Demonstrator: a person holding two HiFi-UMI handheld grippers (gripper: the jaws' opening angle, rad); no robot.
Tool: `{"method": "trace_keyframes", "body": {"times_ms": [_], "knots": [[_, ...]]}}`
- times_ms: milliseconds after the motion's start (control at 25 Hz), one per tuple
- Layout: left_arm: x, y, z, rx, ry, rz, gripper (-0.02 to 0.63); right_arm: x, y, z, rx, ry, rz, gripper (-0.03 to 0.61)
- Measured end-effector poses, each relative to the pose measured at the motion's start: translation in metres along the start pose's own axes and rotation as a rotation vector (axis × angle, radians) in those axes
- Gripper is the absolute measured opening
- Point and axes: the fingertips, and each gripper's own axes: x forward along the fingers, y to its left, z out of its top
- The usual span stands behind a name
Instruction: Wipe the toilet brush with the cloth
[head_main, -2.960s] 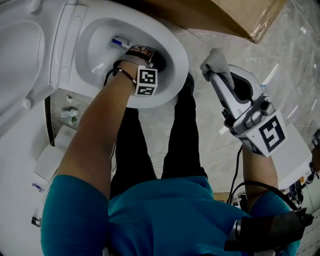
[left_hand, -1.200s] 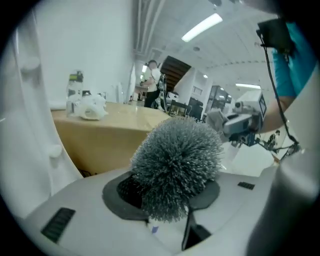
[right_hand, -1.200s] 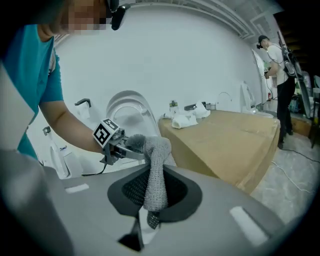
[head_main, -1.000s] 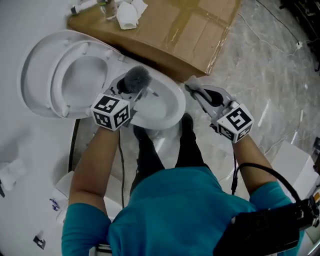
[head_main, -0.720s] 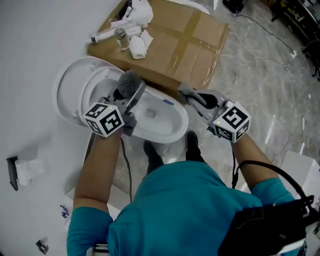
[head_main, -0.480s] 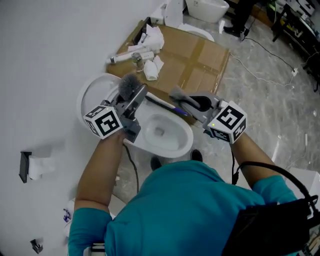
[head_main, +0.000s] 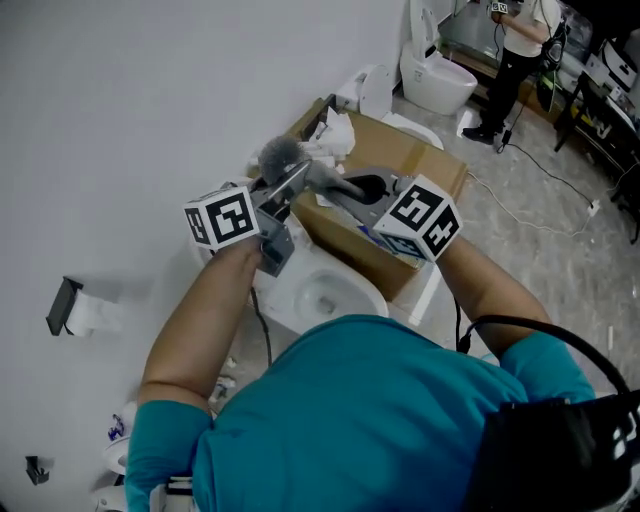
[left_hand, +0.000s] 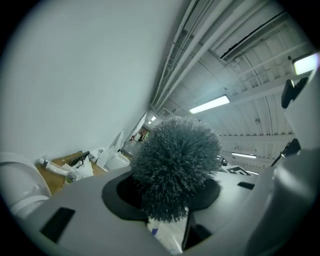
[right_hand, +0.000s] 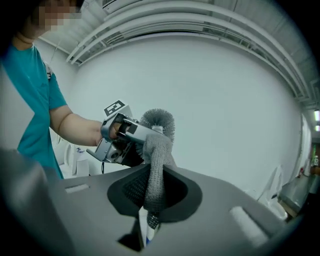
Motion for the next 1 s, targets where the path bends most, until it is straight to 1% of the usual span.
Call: {"method": "trace_keyframes", "body": {"times_ms": [120,320,440,560,680,800,880,1000], "knots": [[-0.001,-0.009,0.013,-0.023,-0.033,-0.004,0.179,0.006,-0.002,0.014,-0.059,0.003,-0.013,0.02],[-0.006,-0.006,0.056,-0.02,-0.095,-0.007,0.179,0.022,-0.027,0.039,-0.095,0.026,-0.028,0.018],[-0.01,-0.009,0.075,-0.004,-0.129,-0.005,0.176,0.03,-0.029,0.045,-0.132,0.052,-0.021,0.018],[-0.011,-0.01,0.086,0.011,-0.144,0.002,0.173,0.031,-0.027,0.053,-0.158,0.05,-0.012,0.018],[-0.012,-0.003,0.096,0.013,-0.166,0.009,0.173,0.035,-0.029,0.065,-0.151,0.028,-0.008,0.018],[-0.012,0.002,0.102,0.01,-0.177,0.027,0.172,0.04,-0.029,0.064,-0.185,0.057,-0.016,0.018],[-0.013,0.004,0.102,-0.009,-0.184,0.03,0.17,0.04,-0.028,0.061,-0.198,0.076,-0.021,0.018],[-0.013,0.005,0.105,-0.047,-0.204,0.014,0.17,0.04,-0.027,0.058,-0.224,0.099,-0.026,0.018]]}}
